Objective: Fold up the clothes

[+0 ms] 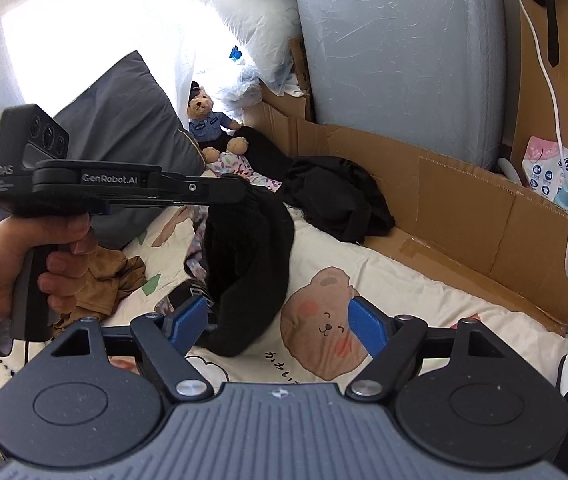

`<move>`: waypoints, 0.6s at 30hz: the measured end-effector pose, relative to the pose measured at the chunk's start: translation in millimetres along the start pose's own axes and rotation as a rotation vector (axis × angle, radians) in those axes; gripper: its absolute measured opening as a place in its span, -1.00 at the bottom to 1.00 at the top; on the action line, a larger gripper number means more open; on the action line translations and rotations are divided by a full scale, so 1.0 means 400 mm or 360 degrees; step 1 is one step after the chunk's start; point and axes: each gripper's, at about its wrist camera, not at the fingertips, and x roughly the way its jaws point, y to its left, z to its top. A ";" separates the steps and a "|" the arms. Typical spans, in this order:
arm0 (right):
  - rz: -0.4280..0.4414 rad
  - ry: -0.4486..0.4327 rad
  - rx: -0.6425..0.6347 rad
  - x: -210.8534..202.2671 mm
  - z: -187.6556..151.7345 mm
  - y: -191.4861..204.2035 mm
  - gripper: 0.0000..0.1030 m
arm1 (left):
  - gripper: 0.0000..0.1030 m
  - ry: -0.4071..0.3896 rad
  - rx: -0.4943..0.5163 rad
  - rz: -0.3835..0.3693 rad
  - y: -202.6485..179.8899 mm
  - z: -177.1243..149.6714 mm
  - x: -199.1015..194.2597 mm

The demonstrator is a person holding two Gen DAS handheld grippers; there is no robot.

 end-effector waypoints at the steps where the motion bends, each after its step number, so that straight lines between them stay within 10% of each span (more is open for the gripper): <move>1: -0.0005 0.0004 0.0000 0.000 0.000 -0.001 0.58 | -0.88 0.0001 -0.0006 -0.0016 -0.012 -0.001 0.002; 9: -0.0052 0.0008 0.0006 -0.008 -0.001 -0.014 0.43 | -0.88 0.0023 -0.0008 -0.0147 -0.120 -0.019 0.008; 13: -0.0015 0.0053 0.0098 -0.012 -0.005 -0.045 -0.44 | -0.88 0.0037 0.0003 -0.0181 -0.154 -0.030 0.007; 18: -0.0031 0.0002 0.0144 -0.043 0.007 -0.082 -0.84 | -0.88 0.0028 0.0043 -0.0182 -0.180 -0.030 0.021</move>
